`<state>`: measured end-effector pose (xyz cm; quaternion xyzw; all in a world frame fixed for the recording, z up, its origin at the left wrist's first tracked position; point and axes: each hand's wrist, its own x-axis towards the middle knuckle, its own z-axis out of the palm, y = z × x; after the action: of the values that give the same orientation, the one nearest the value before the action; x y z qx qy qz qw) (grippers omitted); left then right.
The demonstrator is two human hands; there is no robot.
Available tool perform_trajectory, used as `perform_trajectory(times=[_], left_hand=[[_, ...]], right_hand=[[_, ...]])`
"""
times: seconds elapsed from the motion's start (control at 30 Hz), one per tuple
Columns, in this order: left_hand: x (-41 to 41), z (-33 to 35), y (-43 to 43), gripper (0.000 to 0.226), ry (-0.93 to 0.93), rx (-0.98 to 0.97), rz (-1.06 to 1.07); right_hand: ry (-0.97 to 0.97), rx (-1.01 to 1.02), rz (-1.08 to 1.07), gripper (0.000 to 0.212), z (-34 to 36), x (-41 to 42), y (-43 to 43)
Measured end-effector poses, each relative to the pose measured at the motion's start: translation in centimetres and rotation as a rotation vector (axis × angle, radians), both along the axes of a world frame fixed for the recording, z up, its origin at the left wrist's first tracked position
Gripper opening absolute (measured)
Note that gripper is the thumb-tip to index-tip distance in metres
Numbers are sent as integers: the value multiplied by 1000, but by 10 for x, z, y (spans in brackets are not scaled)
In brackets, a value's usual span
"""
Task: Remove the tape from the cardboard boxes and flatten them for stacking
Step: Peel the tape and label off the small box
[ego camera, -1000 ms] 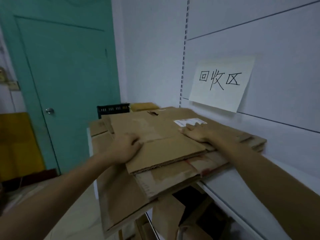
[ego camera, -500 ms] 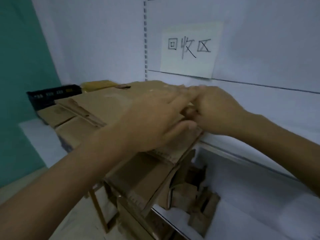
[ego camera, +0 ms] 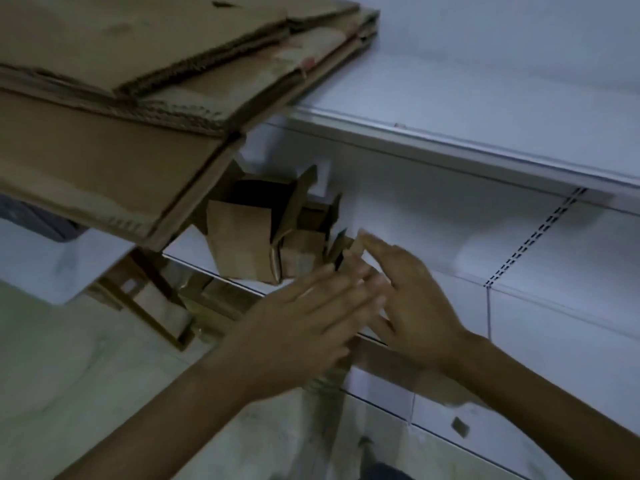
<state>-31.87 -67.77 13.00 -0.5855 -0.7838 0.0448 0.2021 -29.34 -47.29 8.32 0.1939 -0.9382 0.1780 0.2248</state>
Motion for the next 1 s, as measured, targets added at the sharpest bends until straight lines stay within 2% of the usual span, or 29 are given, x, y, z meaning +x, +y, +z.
perform_trajectory(times=[0.07, 0.1, 0.17, 0.23, 0.33, 0.4, 0.47, 0.57, 0.67, 0.77, 0.9, 1.0], left_hand=[[-2, -16, 0, 63, -113, -38, 169], [-1, -22, 3, 62, -158, -36, 229], [0, -34, 3, 57, -231, 13, 282], [2, -48, 1, 57, -300, 64, 374], [4, -56, -2, 61, -382, 124, 576], [8, -58, 4, 62, -424, 119, 669], [17, -61, 17, 62, -474, 118, 709], [32, -73, 40, 59, -541, 105, 779], [42, -90, 59, 57, -663, 188, 826], [39, -107, 80, 74, -818, 287, 838], [27, -122, 112, 102, -871, 384, 795], [19, -119, 122, 114, -908, 509, 717]], right_hand=[[-265, 50, -70, 55, -39, -21, 14], [-409, 29, -114, 57, -57, -32, 22], [-669, -107, -169, 69, -83, -54, 31], [-837, -224, -215, 73, -104, -77, 38], [-868, -96, -313, 73, -121, -116, 48], [-869, -29, -274, 80, -131, -139, 51], [-885, 35, -229, 77, -145, -157, 52], [-896, 85, -223, 65, -166, -165, 54], [-735, -24, -239, 47, -167, -143, 60], [-680, -335, -288, 23, -153, -96, 67], [-749, -1227, -404, 6, -116, -19, 72], [-780, -1656, -510, 14, -85, 16, 74]])
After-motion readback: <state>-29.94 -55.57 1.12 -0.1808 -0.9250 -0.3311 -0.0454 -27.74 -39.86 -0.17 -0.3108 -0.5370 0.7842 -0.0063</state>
